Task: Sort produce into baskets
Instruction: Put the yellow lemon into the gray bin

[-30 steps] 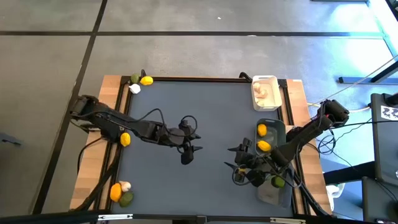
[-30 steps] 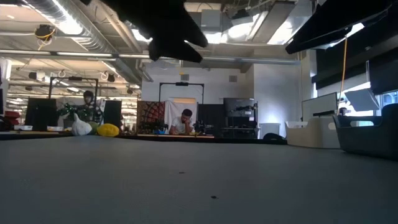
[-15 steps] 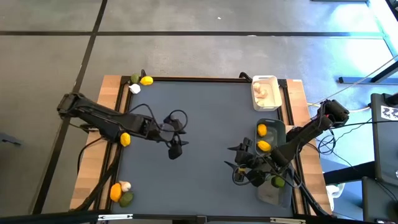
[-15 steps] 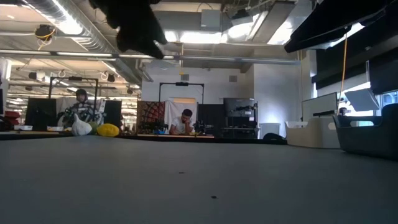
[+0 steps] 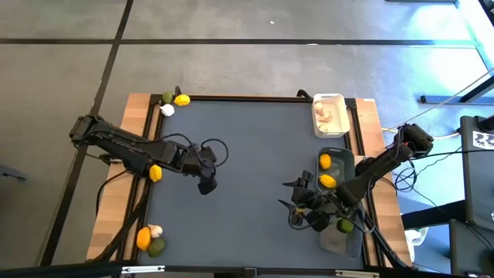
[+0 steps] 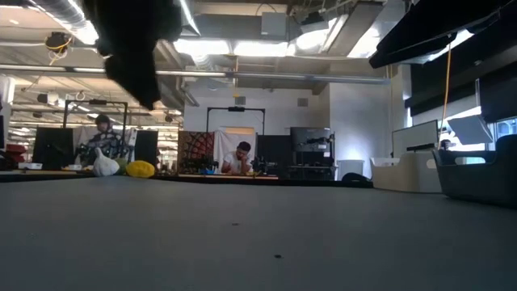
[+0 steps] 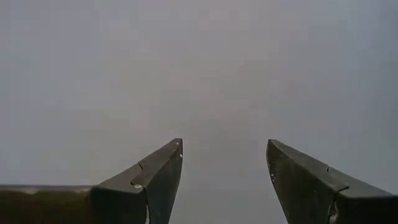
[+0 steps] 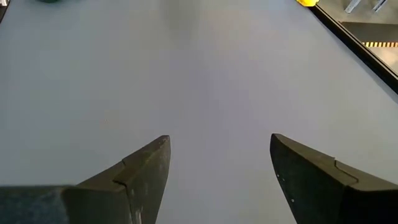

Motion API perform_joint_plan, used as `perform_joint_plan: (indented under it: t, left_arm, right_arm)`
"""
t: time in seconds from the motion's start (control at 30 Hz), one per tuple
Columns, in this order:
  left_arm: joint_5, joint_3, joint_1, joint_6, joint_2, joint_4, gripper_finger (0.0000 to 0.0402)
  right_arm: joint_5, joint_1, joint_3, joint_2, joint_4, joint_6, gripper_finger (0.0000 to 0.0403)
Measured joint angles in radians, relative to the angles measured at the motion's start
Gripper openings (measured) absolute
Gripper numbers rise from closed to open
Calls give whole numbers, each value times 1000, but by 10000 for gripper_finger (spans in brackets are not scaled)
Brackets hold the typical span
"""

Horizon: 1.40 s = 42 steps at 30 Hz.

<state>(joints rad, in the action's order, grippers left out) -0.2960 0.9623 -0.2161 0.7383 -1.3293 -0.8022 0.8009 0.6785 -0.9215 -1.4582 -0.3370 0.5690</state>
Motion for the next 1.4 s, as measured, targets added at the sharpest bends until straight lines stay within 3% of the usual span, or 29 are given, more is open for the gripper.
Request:
perform_joint_plan:
  t: [0.33,0.63,1.0,1.4]
  left_arm:
    - [2,-7,0,228,-5,-306,227]
    - [20,-7,38,180,-5,-317,231]
    - [98,-7,148,176,-12,-423,294]
    - [129,-8,172,136,-143,-576,296]
  right_arm:
    - [0,0,0,0,0,2,273]
    - [0,0,0,0,0,2,273]
    - [0,0,0,0,-3,1,273]
    - [0,0,0,0,-4,1,273]
